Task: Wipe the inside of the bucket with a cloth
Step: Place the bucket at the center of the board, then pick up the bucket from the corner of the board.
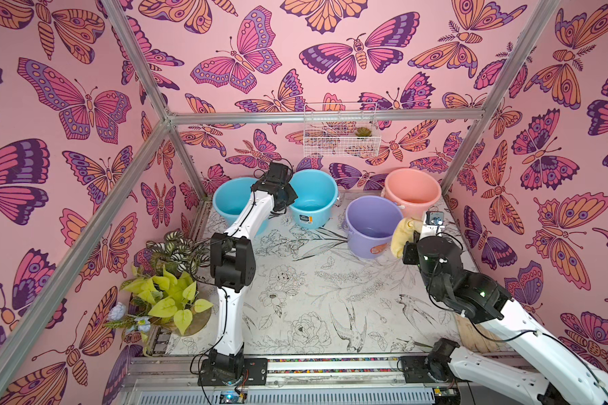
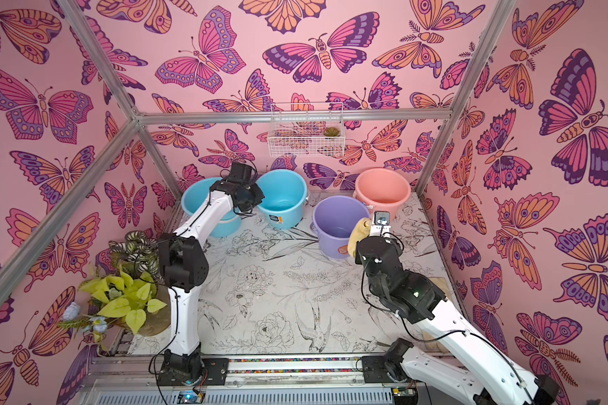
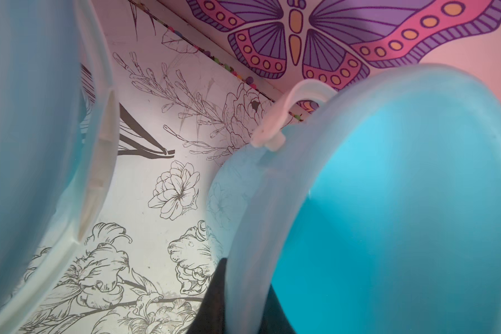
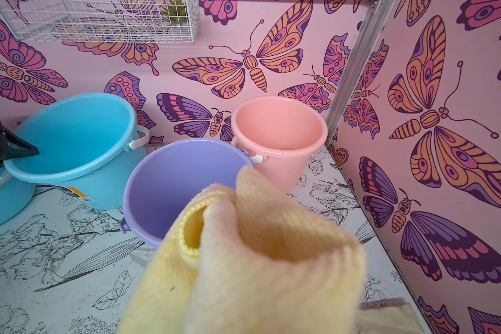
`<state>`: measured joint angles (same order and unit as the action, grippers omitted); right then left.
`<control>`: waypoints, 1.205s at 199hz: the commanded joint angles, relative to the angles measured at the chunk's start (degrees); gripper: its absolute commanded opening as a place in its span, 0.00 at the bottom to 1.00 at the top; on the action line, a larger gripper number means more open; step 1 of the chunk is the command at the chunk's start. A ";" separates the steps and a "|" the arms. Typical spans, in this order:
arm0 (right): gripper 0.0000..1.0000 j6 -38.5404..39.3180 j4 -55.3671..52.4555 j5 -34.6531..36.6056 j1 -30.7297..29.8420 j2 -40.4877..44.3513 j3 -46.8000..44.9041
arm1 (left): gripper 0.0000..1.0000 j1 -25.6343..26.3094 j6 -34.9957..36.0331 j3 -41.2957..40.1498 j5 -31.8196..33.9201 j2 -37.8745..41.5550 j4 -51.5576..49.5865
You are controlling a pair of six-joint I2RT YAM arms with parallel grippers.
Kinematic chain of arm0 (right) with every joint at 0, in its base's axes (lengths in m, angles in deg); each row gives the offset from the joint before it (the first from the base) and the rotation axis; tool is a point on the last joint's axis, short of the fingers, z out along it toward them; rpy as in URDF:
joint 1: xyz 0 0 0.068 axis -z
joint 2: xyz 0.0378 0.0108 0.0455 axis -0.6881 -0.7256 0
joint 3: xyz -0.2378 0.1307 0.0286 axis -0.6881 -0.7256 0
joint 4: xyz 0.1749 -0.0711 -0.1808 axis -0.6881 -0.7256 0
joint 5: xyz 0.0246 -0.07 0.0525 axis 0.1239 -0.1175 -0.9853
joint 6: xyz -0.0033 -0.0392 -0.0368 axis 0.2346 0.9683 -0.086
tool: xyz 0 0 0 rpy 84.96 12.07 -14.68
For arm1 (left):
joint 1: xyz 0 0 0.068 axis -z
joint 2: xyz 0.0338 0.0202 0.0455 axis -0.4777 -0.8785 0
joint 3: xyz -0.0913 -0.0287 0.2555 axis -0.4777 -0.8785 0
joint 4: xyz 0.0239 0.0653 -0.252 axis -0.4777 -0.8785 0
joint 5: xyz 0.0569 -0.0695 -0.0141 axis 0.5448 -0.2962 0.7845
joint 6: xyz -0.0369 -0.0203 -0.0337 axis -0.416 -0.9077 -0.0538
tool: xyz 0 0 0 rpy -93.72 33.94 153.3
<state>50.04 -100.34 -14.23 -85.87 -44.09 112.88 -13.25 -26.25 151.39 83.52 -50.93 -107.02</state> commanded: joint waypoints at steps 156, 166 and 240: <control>0.00 -0.99 -3.95 -11.10 11.02 -4.36 0.73 | 0.53 -0.41 3.00 -13.98 5.88 21.89 -1.25; 0.00 -0.67 -3.83 -11.41 11.08 -4.62 0.72 | 0.53 -1.54 2.49 -16.58 5.85 23.86 -1.25; 0.00 0.17 -3.25 -13.46 11.38 -5.02 0.92 | 0.62 -15.31 -2.19 -34.12 1.15 33.16 1.82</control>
<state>50.10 -103.68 -26.74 -74.94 -49.19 112.99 -25.27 -26.69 120.44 86.08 -19.76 -106.43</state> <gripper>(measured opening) 0.090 0.597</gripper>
